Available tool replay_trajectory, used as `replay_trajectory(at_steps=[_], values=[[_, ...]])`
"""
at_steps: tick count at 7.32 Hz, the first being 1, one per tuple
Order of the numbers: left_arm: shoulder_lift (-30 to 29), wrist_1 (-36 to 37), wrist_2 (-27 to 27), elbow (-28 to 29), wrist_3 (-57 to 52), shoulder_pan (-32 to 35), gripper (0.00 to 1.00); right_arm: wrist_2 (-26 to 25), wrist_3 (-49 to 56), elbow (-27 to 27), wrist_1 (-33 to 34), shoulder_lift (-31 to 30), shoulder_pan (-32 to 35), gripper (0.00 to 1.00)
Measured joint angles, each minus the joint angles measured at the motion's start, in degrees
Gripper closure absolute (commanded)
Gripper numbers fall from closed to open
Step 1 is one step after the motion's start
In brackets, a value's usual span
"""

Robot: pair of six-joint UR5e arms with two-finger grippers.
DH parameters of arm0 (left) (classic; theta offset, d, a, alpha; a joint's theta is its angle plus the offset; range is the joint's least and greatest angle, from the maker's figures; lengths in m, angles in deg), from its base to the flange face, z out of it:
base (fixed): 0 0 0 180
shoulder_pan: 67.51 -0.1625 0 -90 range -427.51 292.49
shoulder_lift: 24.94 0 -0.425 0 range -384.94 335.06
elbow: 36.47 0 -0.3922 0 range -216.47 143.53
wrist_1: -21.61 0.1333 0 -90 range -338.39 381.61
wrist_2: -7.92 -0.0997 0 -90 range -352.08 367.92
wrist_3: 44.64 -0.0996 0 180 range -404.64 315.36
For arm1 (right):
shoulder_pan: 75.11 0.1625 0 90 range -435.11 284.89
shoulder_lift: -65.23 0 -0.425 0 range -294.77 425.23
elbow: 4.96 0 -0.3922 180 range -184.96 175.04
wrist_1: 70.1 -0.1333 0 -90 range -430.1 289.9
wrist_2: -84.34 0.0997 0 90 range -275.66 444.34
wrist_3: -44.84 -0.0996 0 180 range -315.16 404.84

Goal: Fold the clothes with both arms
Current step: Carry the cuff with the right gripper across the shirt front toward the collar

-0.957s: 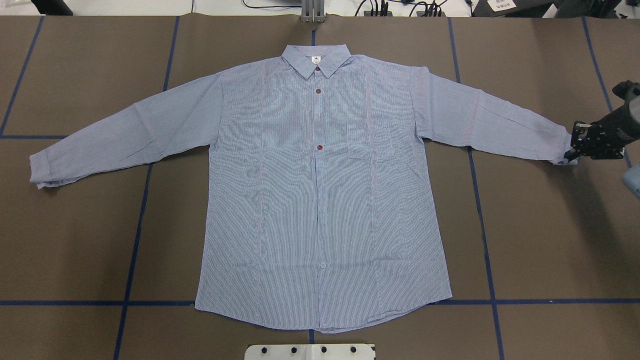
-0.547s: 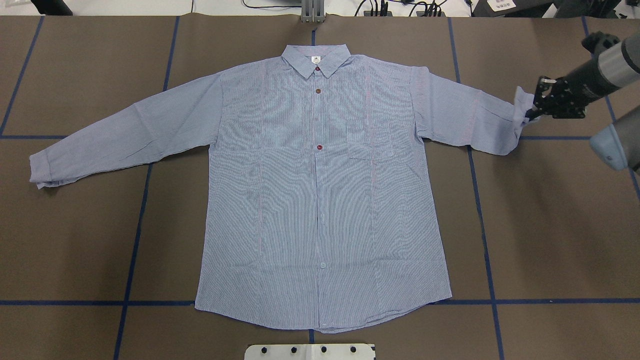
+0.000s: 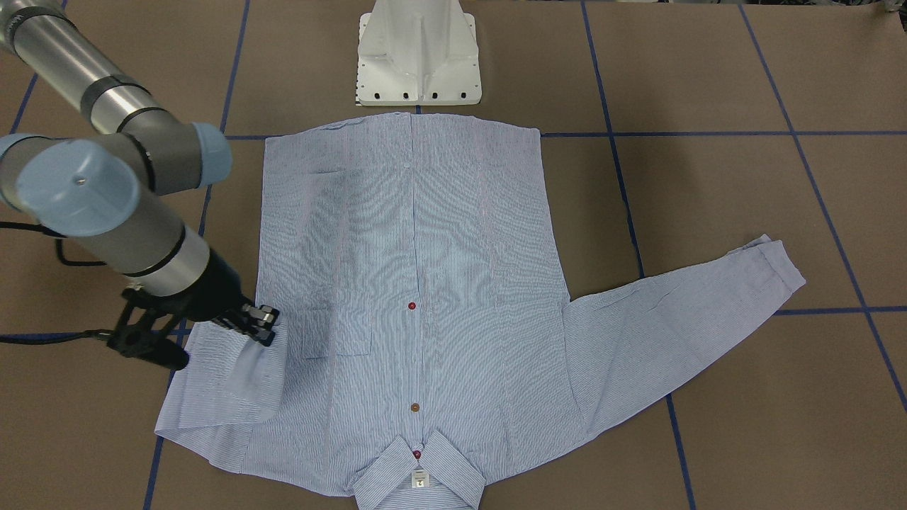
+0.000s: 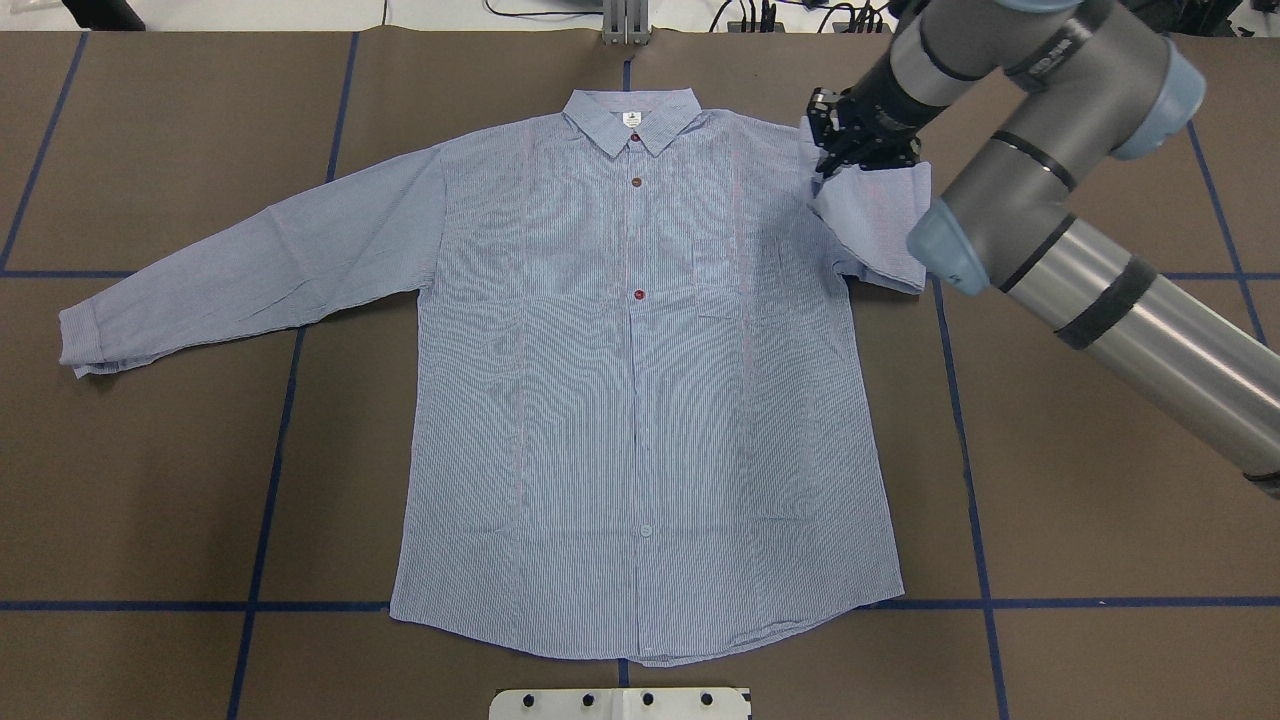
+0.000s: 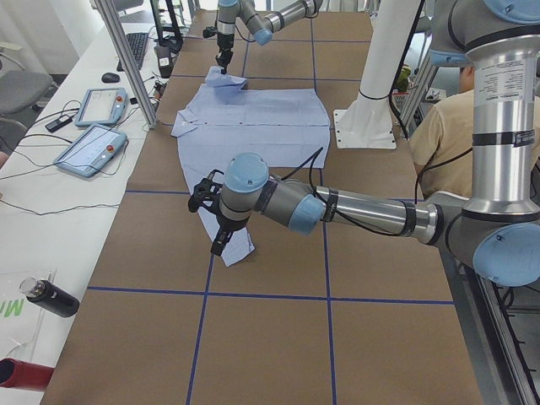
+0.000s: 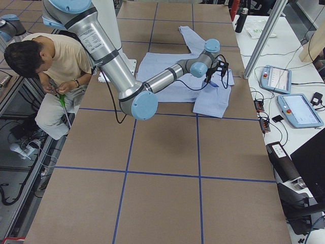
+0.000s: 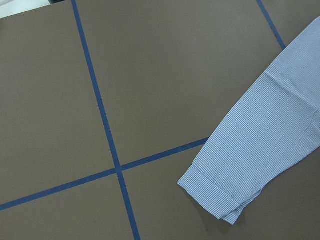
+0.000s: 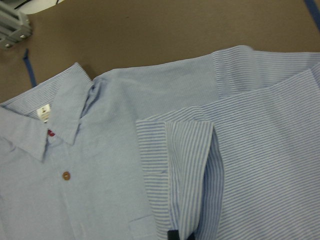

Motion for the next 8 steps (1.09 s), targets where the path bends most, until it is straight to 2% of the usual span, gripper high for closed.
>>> replay_trajectory(at_steps=[1,4,6,7,8], values=[[0.0,0.0,0.0,-0.1,0.0,0.0,0.00,-4.0,-2.0,-1.0,0.3,4.0,-3.2,1.00],[0.1,0.1,0.0,0.0,0.0,0.1,0.00,-16.6,-6.5,-11.0,-0.1,16.7,-11.3,1.00],[0.0,0.1,0.0,0.0,0.0,0.0,0.00,-19.9,-6.8,-14.3,-0.4,19.4,-13.6,1.00],[-0.2,-0.2,0.0,0.1,0.0,-0.1,0.00,-20.4,-6.9,-15.4,-0.5,20.1,-14.1,0.14],[-0.7,-0.9,0.0,0.4,0.0,-0.3,0.00,-20.6,-6.9,-17.1,-0.9,20.9,-14.5,0.00]])
